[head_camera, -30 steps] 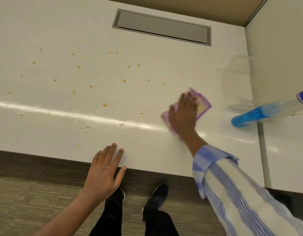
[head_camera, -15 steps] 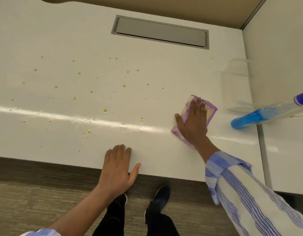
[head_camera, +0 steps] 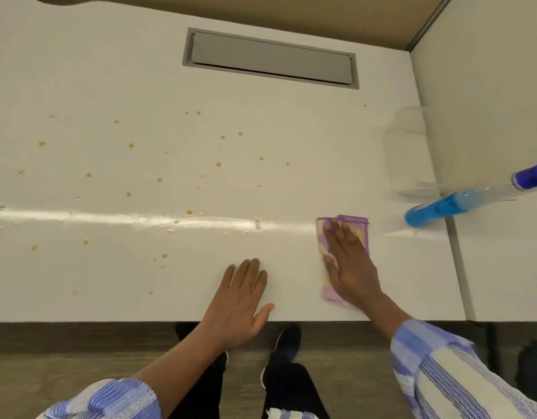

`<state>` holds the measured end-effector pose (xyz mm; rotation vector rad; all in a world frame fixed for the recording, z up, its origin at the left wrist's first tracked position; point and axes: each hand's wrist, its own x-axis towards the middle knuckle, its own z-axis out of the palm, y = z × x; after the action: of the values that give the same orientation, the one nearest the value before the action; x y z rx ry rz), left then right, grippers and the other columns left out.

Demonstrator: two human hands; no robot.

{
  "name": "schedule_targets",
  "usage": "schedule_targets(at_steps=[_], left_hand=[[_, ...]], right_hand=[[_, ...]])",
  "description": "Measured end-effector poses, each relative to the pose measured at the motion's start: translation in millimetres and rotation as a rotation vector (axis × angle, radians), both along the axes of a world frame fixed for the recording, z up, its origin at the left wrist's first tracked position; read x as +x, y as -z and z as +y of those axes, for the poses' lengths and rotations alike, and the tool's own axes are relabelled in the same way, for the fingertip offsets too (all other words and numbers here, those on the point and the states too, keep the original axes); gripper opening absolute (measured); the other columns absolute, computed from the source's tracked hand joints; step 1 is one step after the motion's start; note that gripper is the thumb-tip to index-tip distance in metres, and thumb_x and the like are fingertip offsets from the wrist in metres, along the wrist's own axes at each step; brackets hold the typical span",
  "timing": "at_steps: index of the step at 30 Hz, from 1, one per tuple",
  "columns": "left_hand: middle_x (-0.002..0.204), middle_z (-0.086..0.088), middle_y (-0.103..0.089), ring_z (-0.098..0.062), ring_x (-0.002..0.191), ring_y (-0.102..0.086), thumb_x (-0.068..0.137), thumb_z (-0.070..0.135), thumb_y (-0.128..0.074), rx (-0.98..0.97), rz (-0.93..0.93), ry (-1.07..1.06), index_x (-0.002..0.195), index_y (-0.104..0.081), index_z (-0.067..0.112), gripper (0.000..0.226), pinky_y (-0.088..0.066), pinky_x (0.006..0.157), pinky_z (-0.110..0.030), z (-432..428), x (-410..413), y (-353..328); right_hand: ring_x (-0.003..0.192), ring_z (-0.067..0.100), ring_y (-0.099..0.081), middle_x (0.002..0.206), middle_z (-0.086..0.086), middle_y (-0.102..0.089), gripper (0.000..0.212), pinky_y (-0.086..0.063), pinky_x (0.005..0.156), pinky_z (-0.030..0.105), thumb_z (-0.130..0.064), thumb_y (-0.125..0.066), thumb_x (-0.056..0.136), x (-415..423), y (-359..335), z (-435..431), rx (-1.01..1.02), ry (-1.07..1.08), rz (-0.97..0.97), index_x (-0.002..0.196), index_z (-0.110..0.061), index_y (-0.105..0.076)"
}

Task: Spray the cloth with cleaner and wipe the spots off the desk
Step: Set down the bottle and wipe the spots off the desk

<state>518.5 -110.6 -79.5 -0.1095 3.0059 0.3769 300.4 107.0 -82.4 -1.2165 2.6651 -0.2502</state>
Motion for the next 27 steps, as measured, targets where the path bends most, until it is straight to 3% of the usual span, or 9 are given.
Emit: schedule_targets(at_steps=[5, 8, 11, 13, 17, 22, 24, 27], left_hand=[[0.149, -0.023, -0.049, -0.041, 0.135, -0.05, 0.098, 0.053, -0.042, -0.01, 0.019, 0.005, 0.136, -0.055, 0.004, 0.064, -0.043, 0.111, -0.058, -8, -14, 0], [0.148, -0.023, -0.05, -0.04, 0.135, -0.049, 0.099, 0.053, -0.042, -0.019, 0.029, 0.01, 0.137, -0.055, 0.004, 0.064, -0.041, 0.112, -0.057, -7, -30, 2], [0.148, -0.022, -0.052, -0.039, 0.135, -0.051, 0.099, 0.053, -0.04, -0.051, 0.044, 0.023, 0.138, -0.057, 0.004, 0.064, -0.041, 0.113, -0.056, -4, -42, 2], [0.151, -0.022, -0.049, -0.038, 0.137, -0.05, 0.1, 0.053, -0.039, -0.068, 0.051, 0.015, 0.14, -0.056, 0.004, 0.066, -0.036, 0.116, -0.054, -2, -48, 1], [0.165, -0.018, -0.028, -0.034, 0.151, -0.031, 0.104, 0.054, -0.035, -0.054, 0.047, -0.033, 0.153, -0.041, 0.005, 0.07, -0.022, 0.12, -0.05, 8, -63, 1], [0.169, -0.015, -0.019, -0.031, 0.156, -0.02, 0.105, 0.055, -0.031, -0.026, 0.016, -0.083, 0.157, -0.033, 0.005, 0.072, -0.022, 0.122, -0.05, 26, -89, 0], [0.169, -0.014, -0.018, -0.03, 0.156, -0.019, 0.105, 0.056, -0.03, -0.024, -0.005, -0.1, 0.158, -0.031, 0.006, 0.073, -0.022, 0.122, -0.05, 31, -95, 3], [0.17, -0.014, -0.017, -0.029, 0.157, -0.017, 0.105, 0.056, -0.03, -0.012, -0.017, -0.119, 0.159, -0.029, 0.006, 0.073, -0.023, 0.122, -0.05, 35, -97, 6]], right_hand=[[0.159, 0.032, -0.013, 0.171, 0.016, -0.013, 0.069, -0.015, 0.128, 0.05, -0.039, -0.024, 0.105, -37, 5, -76, -0.019, 0.466, 0.038, 0.163, -0.004, -0.01], [0.159, 0.031, -0.012, 0.171, 0.015, -0.014, 0.07, -0.011, 0.13, 0.047, -0.034, -0.037, 0.105, -25, 9, -106, -0.056, 0.216, 0.026, 0.163, -0.006, -0.012], [0.161, 0.022, -0.002, 0.173, 0.005, -0.008, 0.066, -0.01, 0.131, 0.045, -0.031, -0.041, 0.107, -10, 3, -69, -0.06, -0.183, -0.03, 0.165, -0.014, -0.012], [0.161, 0.018, -0.001, 0.174, 0.0, -0.007, 0.064, -0.01, 0.131, 0.043, -0.03, -0.042, 0.108, -20, 1, -36, -0.05, -0.293, -0.048, 0.165, -0.019, -0.013], [0.16, 0.018, -0.01, 0.172, -0.001, -0.016, 0.06, -0.019, 0.128, 0.047, -0.031, -0.037, 0.107, -88, 3, -18, -0.056, -0.164, -0.03, 0.164, -0.021, -0.02], [0.158, 0.032, -0.019, 0.17, 0.013, -0.019, 0.067, -0.013, 0.129, 0.048, -0.036, -0.025, 0.103, -146, 3, -82, -0.03, 0.137, -0.002, 0.164, -0.009, -0.017], [0.158, 0.033, -0.016, 0.171, 0.014, -0.017, 0.069, -0.013, 0.129, 0.049, -0.039, -0.024, 0.103, -143, 4, -99, -0.037, 0.107, -0.001, 0.164, -0.009, -0.014], [0.16, 0.025, -0.006, 0.173, 0.005, -0.01, 0.066, -0.011, 0.13, 0.047, -0.038, -0.031, 0.106, -117, 7, -82, -0.077, -0.141, -0.042, 0.165, -0.015, -0.012]])
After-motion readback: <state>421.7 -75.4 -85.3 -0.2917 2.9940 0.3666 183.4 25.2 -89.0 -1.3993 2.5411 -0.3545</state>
